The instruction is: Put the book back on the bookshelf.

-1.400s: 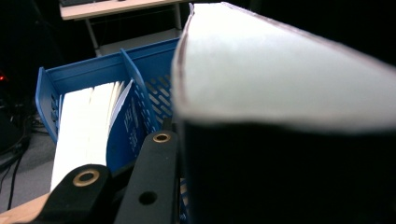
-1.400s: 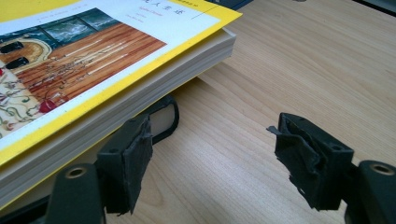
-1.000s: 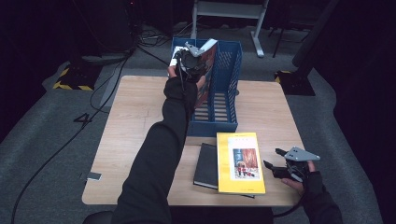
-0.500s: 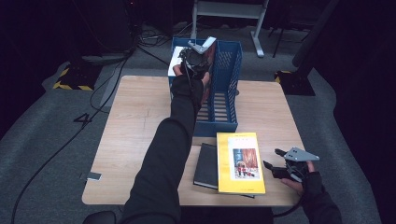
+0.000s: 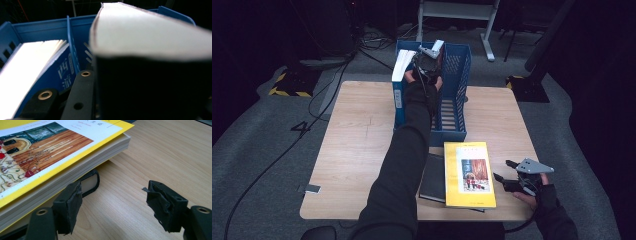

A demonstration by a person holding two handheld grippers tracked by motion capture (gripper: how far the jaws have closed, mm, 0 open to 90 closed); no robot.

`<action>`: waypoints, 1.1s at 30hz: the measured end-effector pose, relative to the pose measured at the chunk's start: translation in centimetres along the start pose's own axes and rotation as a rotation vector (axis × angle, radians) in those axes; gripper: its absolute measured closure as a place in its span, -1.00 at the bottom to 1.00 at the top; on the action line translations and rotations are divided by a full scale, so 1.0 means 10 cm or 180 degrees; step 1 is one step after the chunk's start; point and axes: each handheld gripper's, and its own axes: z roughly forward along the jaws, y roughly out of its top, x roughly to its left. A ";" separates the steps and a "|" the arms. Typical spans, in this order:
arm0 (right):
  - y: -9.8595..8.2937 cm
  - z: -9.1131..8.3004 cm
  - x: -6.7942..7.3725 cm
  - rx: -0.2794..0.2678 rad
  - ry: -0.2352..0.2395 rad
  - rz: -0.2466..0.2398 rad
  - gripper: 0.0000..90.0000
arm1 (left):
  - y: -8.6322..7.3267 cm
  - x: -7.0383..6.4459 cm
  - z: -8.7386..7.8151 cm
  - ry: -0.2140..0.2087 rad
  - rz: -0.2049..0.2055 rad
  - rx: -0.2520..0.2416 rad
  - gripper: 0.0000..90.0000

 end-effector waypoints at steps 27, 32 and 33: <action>0.01 -0.01 0.02 -0.0036 0.0066 -0.0043 -0.35 | -0.42 0.02 0.13 -0.0124 -0.0064 0.0081 0.63; 0.01 0.00 0.03 -0.0024 0.0067 -0.0046 -0.35 | -0.45 0.03 0.11 -0.0148 -0.0015 0.0058 0.63; 0.01 0.00 0.03 -0.0023 0.0070 -0.0043 -0.35 | -0.46 0.04 0.11 -0.0159 -0.0023 0.0047 0.63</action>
